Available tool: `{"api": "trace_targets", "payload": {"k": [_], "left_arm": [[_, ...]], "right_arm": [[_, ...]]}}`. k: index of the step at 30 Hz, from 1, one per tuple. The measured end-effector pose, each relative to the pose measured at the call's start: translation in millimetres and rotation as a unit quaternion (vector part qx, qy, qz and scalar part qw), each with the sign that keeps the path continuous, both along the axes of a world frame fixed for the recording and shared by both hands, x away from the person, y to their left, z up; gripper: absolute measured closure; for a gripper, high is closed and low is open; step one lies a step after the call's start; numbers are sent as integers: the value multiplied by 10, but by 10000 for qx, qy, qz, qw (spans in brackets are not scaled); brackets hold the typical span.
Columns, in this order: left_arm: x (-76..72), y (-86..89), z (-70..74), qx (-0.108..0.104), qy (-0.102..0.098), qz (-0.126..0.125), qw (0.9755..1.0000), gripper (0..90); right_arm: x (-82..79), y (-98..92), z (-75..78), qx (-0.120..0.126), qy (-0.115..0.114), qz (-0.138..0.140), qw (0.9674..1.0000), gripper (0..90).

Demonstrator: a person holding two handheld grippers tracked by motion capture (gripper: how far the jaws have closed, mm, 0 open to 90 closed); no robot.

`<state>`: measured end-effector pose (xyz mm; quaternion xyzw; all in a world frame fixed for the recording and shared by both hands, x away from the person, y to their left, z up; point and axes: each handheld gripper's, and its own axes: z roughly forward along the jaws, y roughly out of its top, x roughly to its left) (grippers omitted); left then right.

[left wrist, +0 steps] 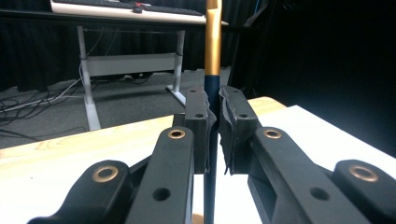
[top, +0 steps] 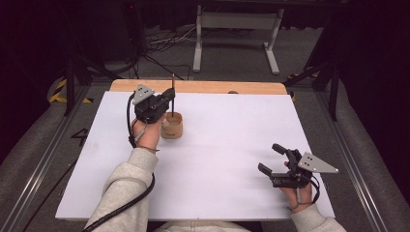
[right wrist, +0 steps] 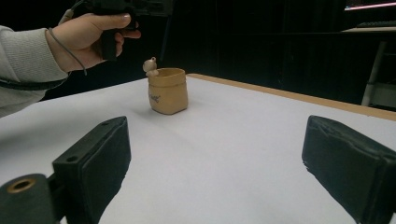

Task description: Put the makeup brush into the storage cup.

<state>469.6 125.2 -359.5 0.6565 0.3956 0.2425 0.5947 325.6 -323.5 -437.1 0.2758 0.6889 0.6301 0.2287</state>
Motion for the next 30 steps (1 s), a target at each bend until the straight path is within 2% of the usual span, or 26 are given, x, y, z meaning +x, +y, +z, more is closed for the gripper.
{"api": "trace_targets", "payload": {"k": [5, 11, 19, 22, 30], "left_arm": [[5, -13, -53, 165, -100, 1, 9998, 822], [30, 15, -163, 271, -89, 40, 9996, 822], [42, 30, -239, 244, -54, 36, 9997, 821], [44, 38, -274, 209, 23, 36, 9998, 821], [46, 59, -337, 298, 104, 24, 9995, 821]], "right_arm": [[3, -2, -4, 18, 18, 23, 10000, 83], [2, -1, -3, 25, 13, 37, 10000, 83], [4, 0, -5, 20, 25, 53, 10000, 83], [3, 0, -6, 16, 23, 56, 10000, 83], [5, 7, -8, 2, 41, 70, 10000, 83]]}}
